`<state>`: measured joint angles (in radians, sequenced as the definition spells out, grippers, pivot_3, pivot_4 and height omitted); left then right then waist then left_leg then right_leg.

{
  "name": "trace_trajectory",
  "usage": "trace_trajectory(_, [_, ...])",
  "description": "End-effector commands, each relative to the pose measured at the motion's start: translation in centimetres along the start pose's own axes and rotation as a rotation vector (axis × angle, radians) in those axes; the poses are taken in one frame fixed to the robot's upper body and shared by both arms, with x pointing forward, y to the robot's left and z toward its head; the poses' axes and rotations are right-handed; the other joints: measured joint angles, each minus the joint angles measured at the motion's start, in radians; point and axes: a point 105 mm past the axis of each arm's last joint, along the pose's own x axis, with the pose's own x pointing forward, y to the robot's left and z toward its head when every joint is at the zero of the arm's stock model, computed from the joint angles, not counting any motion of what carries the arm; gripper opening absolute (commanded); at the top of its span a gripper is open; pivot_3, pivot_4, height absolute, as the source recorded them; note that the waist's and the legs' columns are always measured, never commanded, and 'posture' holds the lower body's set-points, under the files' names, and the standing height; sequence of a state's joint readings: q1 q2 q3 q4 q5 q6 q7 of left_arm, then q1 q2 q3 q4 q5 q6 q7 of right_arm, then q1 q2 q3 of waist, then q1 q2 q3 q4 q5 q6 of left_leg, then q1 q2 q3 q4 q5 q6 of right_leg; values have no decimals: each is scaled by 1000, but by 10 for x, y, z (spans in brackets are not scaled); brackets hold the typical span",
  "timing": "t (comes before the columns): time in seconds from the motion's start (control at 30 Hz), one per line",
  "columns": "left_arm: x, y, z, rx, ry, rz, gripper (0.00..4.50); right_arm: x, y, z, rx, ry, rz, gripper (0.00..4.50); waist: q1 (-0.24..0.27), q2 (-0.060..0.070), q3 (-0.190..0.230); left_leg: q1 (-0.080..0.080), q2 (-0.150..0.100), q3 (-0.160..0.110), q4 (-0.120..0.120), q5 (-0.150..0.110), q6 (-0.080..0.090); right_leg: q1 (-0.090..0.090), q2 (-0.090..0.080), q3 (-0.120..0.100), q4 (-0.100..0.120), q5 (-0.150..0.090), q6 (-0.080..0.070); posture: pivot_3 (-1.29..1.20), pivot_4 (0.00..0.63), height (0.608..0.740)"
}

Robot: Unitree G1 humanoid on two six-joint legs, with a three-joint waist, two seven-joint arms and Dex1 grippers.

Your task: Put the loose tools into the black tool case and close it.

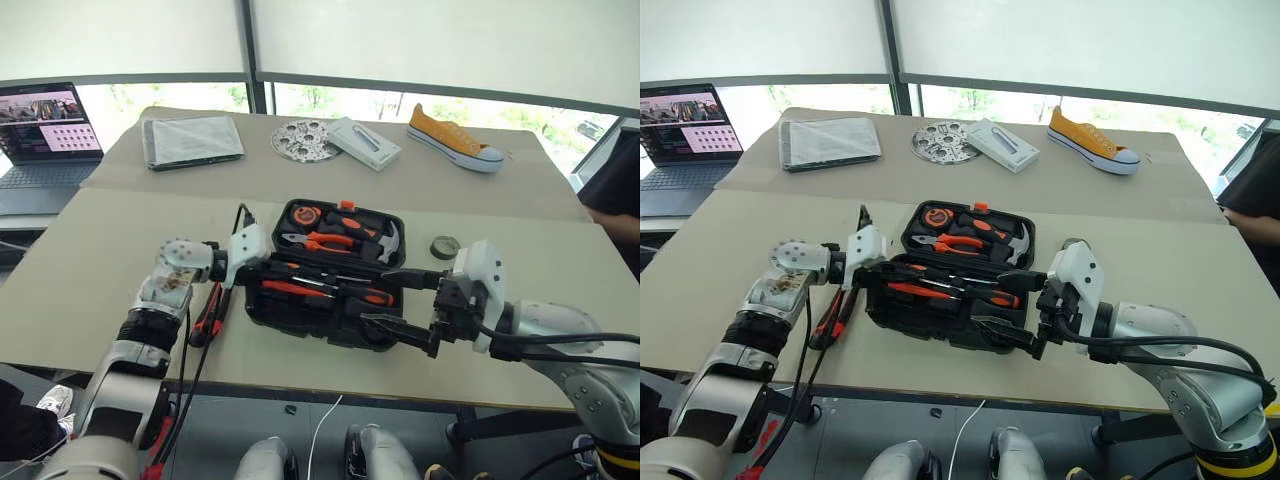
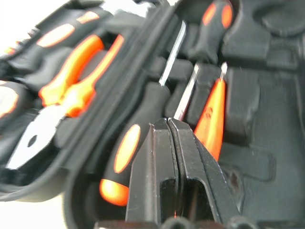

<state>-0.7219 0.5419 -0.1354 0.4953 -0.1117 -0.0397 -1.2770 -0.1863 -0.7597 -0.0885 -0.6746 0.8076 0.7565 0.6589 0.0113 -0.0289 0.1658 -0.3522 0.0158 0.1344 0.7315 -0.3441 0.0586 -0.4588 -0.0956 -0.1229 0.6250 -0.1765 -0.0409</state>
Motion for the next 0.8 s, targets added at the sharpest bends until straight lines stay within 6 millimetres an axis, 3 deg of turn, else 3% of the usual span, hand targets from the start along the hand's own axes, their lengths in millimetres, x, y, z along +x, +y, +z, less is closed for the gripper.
trace_trajectory(0.03, [-1, -8, -4, -2, 13, 6, 73, 0, 3, 4, -14, -15, 6, 4500, 0, 0, 0, 0, 0, 0, 0, 0, 0, 0, 0, 0, 0, 0, 0, 0, 150, 733])
trace_trajectory(0.43, [6, -34, -38, -10, 108, -21, 73, 0, 3, 4, -14, -8, 15, 4500, 1, 5, -3, 3, 0, 0, 0, 0, 0, 2, -1, 0, 0, 0, 0, 0, 150, 733])
trace_trajectory(0.8, [3, -32, -45, -49, 126, 10, 73, 3, 3, 6, -27, -9, 24, 4500, 0, 11, -6, 6, 0, 1, -1, 0, 0, 3, -1, 2, 2, -2, 3, 0, 150, 733])
